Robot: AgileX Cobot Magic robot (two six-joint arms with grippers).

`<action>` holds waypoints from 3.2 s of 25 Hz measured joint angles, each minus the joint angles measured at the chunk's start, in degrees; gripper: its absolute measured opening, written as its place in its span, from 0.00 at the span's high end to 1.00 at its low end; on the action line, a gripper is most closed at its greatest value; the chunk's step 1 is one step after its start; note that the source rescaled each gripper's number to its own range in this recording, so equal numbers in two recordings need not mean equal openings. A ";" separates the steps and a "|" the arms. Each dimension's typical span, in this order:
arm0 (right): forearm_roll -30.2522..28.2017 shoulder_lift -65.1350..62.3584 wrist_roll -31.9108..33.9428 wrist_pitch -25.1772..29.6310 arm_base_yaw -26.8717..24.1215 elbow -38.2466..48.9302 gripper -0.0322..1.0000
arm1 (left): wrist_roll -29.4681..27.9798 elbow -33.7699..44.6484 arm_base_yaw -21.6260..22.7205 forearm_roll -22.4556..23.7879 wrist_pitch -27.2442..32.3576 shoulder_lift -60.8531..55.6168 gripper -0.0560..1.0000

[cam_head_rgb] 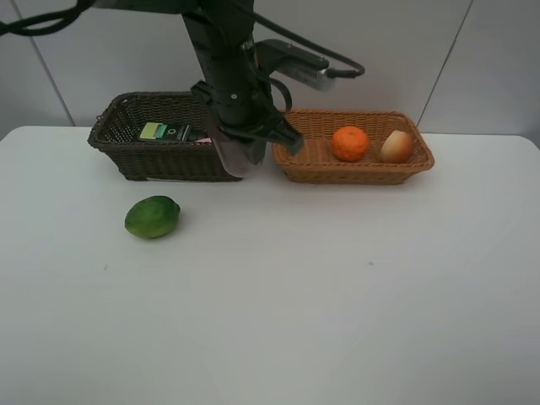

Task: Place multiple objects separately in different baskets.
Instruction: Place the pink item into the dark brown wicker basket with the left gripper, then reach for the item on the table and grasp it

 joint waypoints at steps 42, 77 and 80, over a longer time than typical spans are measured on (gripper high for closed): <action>0.00 0.00 0.00 0.00 0.00 0.00 0.03 | -20.67 0.06 9.25 17.97 -36.75 14.01 0.95; 0.00 0.00 0.00 0.00 0.00 0.00 0.03 | -14.35 9.52 8.53 15.71 -6.85 -4.12 0.05; 0.00 0.00 0.00 0.00 0.00 0.00 0.03 | -12.12 17.47 9.14 13.16 -9.72 -8.89 0.05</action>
